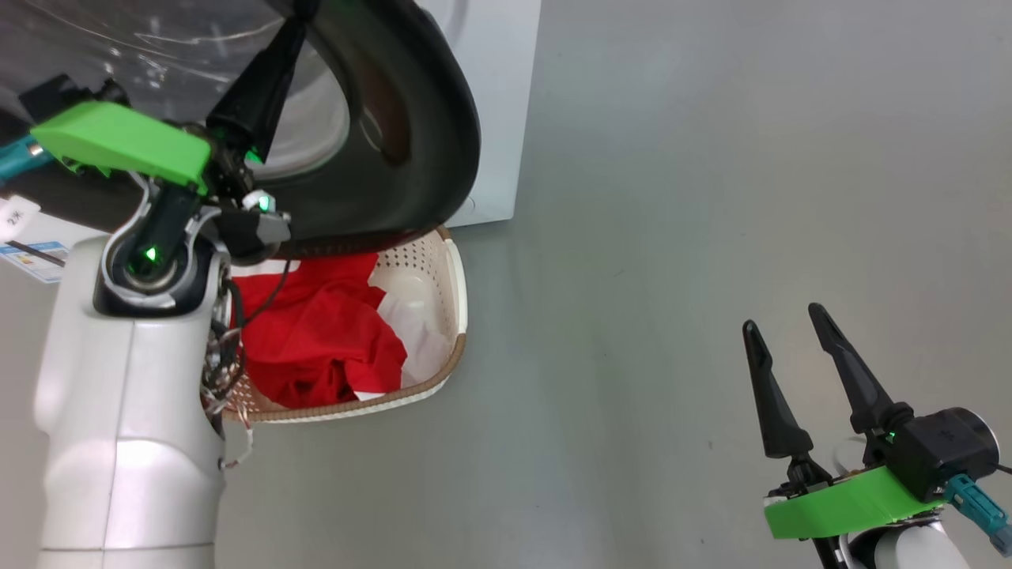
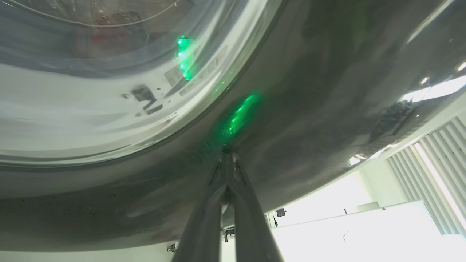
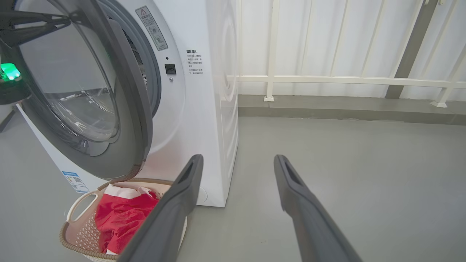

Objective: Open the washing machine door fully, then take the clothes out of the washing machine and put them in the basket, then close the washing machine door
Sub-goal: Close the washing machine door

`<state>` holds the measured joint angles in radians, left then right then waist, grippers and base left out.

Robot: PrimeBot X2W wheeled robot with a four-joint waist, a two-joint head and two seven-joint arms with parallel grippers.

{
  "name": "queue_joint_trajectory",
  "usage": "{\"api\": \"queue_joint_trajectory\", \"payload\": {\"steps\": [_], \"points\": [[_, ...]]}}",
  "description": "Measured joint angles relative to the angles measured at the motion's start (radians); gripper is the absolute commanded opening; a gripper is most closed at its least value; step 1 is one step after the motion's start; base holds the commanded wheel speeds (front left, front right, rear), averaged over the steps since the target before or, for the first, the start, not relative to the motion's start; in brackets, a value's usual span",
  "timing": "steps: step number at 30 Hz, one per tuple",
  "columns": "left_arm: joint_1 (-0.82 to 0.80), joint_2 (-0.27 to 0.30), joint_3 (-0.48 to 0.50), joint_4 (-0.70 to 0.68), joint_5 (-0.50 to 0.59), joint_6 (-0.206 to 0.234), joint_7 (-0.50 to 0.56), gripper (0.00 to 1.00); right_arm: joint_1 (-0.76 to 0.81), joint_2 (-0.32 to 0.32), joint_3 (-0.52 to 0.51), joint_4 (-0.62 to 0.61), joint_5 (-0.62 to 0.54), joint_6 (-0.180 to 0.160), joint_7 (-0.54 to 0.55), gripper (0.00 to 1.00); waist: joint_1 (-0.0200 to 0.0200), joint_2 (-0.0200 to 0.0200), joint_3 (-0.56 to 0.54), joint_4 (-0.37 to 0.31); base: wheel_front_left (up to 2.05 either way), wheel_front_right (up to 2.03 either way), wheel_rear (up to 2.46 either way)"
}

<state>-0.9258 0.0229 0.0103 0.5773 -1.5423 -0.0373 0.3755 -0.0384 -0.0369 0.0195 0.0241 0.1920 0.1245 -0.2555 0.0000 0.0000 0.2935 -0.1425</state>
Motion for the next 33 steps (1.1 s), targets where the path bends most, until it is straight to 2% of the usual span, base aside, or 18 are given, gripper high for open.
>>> {"api": "queue_joint_trajectory", "payload": {"steps": [13,25,26,27,28,29,33], "points": [[-0.069,-0.001,0.005,0.100,0.000,-0.046,-0.008,0.00,-0.009,0.000,-0.001,-0.002,0.001,0.000,0.000,1.00,0.0000,0.0000,0.036,-0.023,0.00,0.00,0.00],[-0.039,0.008,-0.015,0.086,0.049,-0.071,-0.072,0.00,-0.010,0.000,-0.005,0.005,0.002,0.000,0.000,1.00,0.0000,0.0000,0.008,0.005,0.00,0.00,0.00],[-0.027,0.016,-0.017,0.080,0.059,-0.077,-0.080,0.12,-0.010,0.000,-0.005,0.005,0.002,0.000,0.000,1.00,0.0000,0.0000,0.004,0.009,0.00,0.00,0.00],[-0.011,0.024,-0.019,0.073,0.073,-0.078,-0.091,0.45,-0.010,0.000,-0.006,0.006,0.002,0.000,0.000,1.00,0.0000,0.0000,0.000,0.014,0.00,0.00,0.00],[0.006,0.032,-0.020,0.067,0.088,-0.078,-0.108,0.91,-0.010,0.000,-0.006,0.006,0.003,0.000,0.000,1.00,0.0000,0.0000,-0.004,0.018,0.00,0.00,0.00],[0.024,0.037,-0.018,0.062,0.100,-0.078,-0.129,1.00,-0.010,0.000,-0.007,0.006,0.003,0.000,0.000,1.00,0.0000,0.0000,-0.007,0.023,0.00,0.00,0.00],[0.097,0.066,-0.034,0.023,0.165,-0.079,-0.203,1.00,-0.010,0.000,-0.007,0.007,0.007,0.000,0.000,1.00,0.0000,0.0000,-0.023,0.044,0.00,0.00,0.00]]}}
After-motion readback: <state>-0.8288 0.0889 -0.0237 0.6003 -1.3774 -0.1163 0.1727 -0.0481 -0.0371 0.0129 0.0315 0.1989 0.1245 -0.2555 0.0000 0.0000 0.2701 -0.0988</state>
